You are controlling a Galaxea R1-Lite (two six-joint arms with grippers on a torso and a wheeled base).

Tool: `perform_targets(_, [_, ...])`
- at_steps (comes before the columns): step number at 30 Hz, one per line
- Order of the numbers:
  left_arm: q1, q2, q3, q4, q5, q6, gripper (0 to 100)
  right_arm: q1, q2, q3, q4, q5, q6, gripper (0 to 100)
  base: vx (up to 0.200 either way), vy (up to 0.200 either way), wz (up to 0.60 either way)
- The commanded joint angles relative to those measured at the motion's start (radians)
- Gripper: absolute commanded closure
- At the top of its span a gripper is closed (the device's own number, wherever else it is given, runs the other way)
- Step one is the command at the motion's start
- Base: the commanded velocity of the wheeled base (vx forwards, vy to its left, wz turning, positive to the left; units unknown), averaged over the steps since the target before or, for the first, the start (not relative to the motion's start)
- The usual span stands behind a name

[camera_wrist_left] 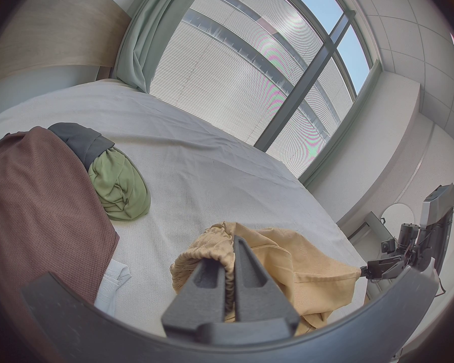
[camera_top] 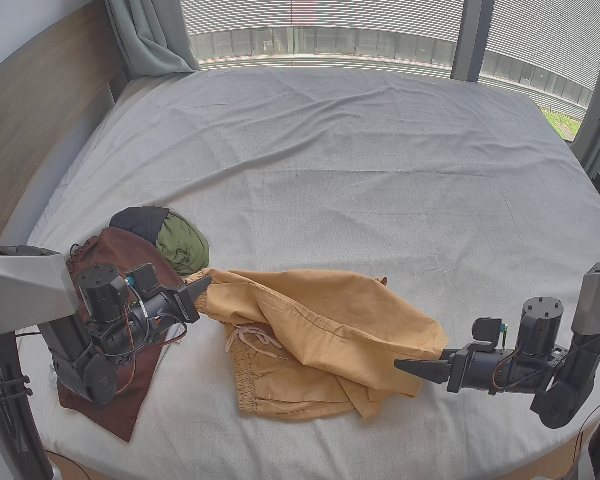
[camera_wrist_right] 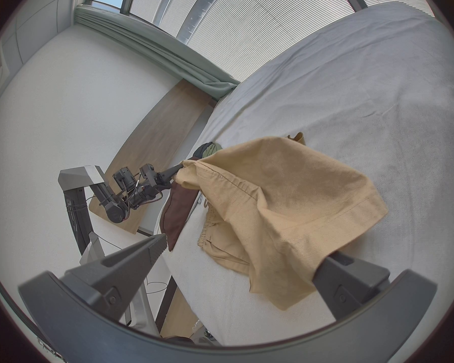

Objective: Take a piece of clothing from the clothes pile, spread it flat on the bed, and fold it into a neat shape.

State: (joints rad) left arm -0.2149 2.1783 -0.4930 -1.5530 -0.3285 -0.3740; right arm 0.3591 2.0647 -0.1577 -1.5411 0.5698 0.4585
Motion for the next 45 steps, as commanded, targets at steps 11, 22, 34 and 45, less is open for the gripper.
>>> perform_targets(11, [0.006,0.000,-0.002,-0.004,0.000,0.000,100,0.041,0.109,-0.042,-0.004,0.001,-0.004,0,0.000,0.000,0.00])
perform_targets(22, [0.011,0.009,-0.012,-0.004,0.000,-0.002,100,0.014,0.006,-0.028,-0.001,-0.004,-0.001,100,0.000,0.000,0.00])
perform_targets(34, [0.011,0.009,-0.018,-0.004,0.002,-0.002,100,-0.077,-0.147,-0.063,0.001,0.093,0.132,100,0.000,0.000,0.00])
perform_targets(45, [0.009,0.009,-0.016,-0.004,0.002,-0.002,100,-0.055,-0.021,-0.095,-0.004,0.096,0.180,100,0.000,0.000,0.00])
